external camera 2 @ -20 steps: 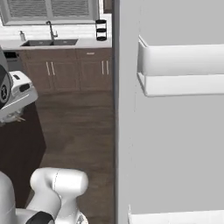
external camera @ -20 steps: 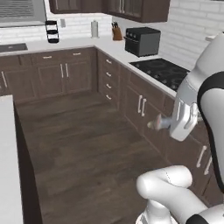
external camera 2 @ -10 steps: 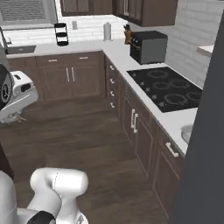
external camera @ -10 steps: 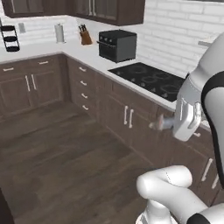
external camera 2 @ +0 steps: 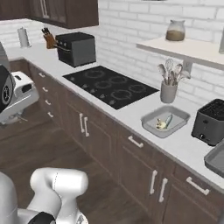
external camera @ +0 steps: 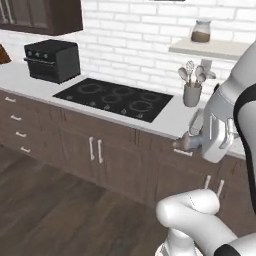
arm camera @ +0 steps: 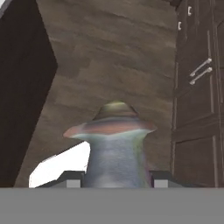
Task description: Place one mushroom and one fish in each tupperware on the nearby counter, to pack two identical lunches.
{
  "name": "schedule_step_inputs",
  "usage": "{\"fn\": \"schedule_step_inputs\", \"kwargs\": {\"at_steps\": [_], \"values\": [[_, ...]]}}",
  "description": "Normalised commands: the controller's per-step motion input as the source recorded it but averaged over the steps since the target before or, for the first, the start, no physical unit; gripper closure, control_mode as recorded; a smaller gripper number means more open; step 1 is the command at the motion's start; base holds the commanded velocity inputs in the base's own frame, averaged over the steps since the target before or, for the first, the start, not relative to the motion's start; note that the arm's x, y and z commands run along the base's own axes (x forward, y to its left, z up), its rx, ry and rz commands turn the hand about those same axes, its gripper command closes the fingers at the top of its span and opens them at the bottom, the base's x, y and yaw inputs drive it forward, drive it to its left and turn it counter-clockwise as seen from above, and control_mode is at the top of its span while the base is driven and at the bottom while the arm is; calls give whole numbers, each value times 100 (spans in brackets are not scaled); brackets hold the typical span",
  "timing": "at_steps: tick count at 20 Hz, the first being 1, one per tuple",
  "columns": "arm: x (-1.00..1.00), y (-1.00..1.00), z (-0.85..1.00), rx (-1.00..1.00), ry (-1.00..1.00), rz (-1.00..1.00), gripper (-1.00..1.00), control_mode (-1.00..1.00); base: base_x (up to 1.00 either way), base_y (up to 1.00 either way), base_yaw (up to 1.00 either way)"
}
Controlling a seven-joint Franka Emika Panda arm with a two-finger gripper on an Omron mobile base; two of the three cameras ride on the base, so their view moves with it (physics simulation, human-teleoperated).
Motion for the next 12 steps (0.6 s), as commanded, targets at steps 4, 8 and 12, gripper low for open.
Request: {"fn": "schedule_step_inputs", "kwargs": {"at_steps": [4,8,12], "values": [[0,0,0,0,0,0,100,100,54,12,-80],[0,0,0,0,0,0,100,100,44,4,-81],[0,0,0,0,0,0,100,100,39,0,-79]]}}
